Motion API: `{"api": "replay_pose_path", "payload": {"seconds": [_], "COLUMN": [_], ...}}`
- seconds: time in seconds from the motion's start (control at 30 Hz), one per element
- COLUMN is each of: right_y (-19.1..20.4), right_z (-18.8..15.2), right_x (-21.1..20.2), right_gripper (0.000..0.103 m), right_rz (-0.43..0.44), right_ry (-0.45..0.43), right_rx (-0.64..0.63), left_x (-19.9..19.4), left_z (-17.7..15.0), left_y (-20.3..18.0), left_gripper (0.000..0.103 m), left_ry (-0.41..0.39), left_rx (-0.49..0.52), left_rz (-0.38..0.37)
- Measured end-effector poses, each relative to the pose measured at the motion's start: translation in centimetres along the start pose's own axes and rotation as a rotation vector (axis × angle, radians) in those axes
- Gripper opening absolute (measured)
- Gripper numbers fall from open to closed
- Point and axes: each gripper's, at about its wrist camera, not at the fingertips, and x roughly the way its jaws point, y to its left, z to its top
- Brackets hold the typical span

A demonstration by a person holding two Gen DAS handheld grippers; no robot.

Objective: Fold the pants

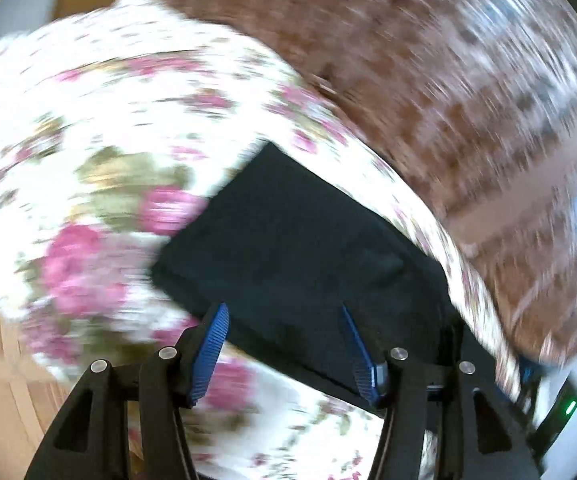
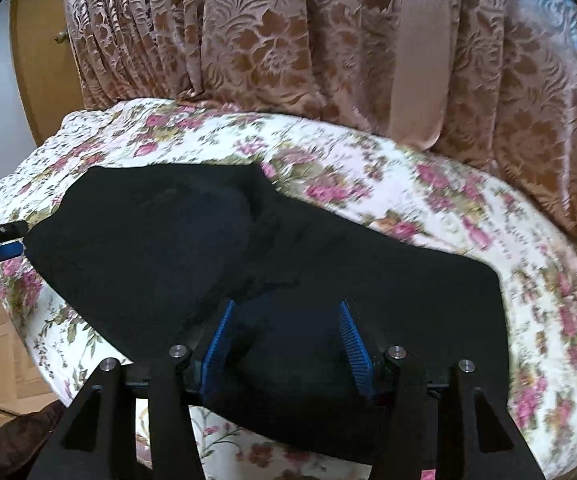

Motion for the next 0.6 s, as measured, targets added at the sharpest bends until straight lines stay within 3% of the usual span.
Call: {"api": "replay_pose_path", "payload": {"seconds": [0.1, 0.27, 0.53, 0.6], "right_y": [0.3, 0.7, 0.5, 0.5], "right_z": [-0.3, -0.5, -0.6, -0.6], "right_x": [0.7, 1.3, 1.5, 1.6], "right_gripper": [0.054, 0.054, 0.054, 0.054], "right_rz": [0.012, 0.007, 0.0, 0.0], "right_ry": [0.021, 0.044, 0.062, 0.065], "right_rx": [0.012, 0.009, 0.011, 0.012], "left_x": [-0.3, 1.4, 4.5, 4.6], "left_z": [0.7, 0.5, 1.2, 1.5], "left_y": [4.3, 7.1, 6.8, 6.9], "left_gripper": [0.058, 0.058, 0.055, 0.044], "left_ry": [-0.007, 0.024, 0.029, 0.019], "left_rx": [-0.153, -0.296, -0.361, -0.358], "left_rz": [-0.023, -0.108, -0.127, -0.112]}}
